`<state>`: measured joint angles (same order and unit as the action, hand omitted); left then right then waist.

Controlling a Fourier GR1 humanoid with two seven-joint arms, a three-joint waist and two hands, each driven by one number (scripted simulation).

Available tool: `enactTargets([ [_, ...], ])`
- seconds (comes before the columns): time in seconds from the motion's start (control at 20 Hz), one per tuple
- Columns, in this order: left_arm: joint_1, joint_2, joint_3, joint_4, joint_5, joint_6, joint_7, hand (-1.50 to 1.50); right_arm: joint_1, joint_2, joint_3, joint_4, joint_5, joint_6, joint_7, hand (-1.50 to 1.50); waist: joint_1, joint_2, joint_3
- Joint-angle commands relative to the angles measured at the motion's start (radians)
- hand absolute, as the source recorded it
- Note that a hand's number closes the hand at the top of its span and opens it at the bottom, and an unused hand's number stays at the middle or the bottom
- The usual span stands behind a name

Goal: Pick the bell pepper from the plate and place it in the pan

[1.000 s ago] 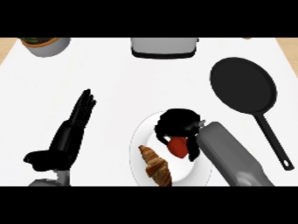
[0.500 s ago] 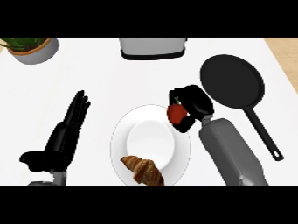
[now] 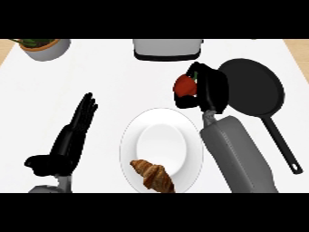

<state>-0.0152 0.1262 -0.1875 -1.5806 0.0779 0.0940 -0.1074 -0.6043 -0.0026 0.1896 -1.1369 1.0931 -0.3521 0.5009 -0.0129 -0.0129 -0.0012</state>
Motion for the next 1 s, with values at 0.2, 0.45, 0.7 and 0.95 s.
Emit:
enactTargets([
  [0.2,-0.035,-0.024,0.0,0.007,-0.025,0.015,0.016,0.0,0.058,0.003,-0.019,-0.048,-0.005,-0.202,0.199,1.5,0.017,0.014,0.002],
  [0.45,-0.008,-0.039,-0.01,0.0,-0.036,0.008,0.014,0.0,0.087,-0.081,-0.129,-0.058,-0.036,-0.203,0.103,1.5,0.014,0.013,0.001],
  [0.7,0.009,-0.026,0.0,-0.047,-0.019,-0.008,0.021,0.0,0.065,-0.187,-0.2,0.133,0.02,-0.361,0.001,1.5,0.026,0.016,0.002],
  [0.95,-0.042,-0.062,-0.022,0.037,-0.053,-0.002,-0.023,0.0,-0.068,-0.242,-0.335,0.345,-0.095,-0.56,-0.135,1.5,0.041,0.025,0.003],
])
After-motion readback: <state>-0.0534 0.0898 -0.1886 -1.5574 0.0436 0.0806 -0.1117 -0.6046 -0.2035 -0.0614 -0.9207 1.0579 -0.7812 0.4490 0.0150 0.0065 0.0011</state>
